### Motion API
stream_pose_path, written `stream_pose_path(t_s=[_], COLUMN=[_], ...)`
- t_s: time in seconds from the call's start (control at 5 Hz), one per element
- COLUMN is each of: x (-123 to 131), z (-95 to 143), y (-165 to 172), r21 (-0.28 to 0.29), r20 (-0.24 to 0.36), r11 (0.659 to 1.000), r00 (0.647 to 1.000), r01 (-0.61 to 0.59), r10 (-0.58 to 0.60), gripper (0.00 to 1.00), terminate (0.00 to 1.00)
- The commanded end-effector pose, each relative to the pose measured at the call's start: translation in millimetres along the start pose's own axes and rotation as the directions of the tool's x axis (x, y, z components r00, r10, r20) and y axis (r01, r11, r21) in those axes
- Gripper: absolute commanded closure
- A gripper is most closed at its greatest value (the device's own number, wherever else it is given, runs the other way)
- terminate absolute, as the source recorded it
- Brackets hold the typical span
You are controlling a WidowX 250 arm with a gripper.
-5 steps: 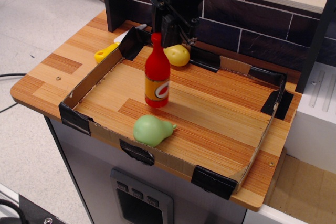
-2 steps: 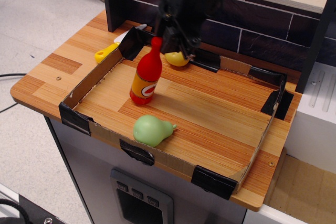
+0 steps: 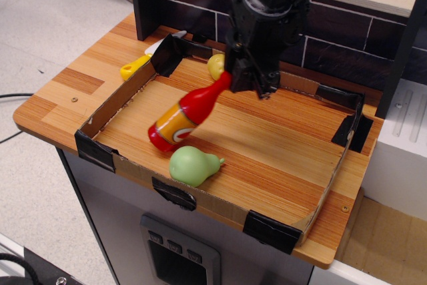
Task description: Topple hot sauce bottle
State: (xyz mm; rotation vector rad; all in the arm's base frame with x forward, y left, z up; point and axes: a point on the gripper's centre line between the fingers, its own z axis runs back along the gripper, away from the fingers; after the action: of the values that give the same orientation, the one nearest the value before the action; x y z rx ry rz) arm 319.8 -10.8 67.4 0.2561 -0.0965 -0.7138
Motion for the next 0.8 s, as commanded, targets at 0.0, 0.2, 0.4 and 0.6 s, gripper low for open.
stream_pose_path(t_s=[0.0, 0.2, 0.4, 0.6], x=[26.4, 31.2, 37.9, 40.5], z=[0.2, -15.1, -26.8, -35.1], y=[1.9, -1.0, -5.0, -11.3], r21=[-0.015, -0.015, -0.025, -0.037], r20=[0.199, 0.185, 0.206, 0.197], r11=[1.0, 0.999, 0.999, 0.997], r00=[0.98, 0.982, 0.978, 0.979], r01=[0.011, 0.031, 0.047, 0.061], r10=[-0.008, -0.028, -0.04, -0.053], gripper=[1.0, 1.0, 1.0, 1.0], terminate=[0.0, 0.0, 0.0, 0.0])
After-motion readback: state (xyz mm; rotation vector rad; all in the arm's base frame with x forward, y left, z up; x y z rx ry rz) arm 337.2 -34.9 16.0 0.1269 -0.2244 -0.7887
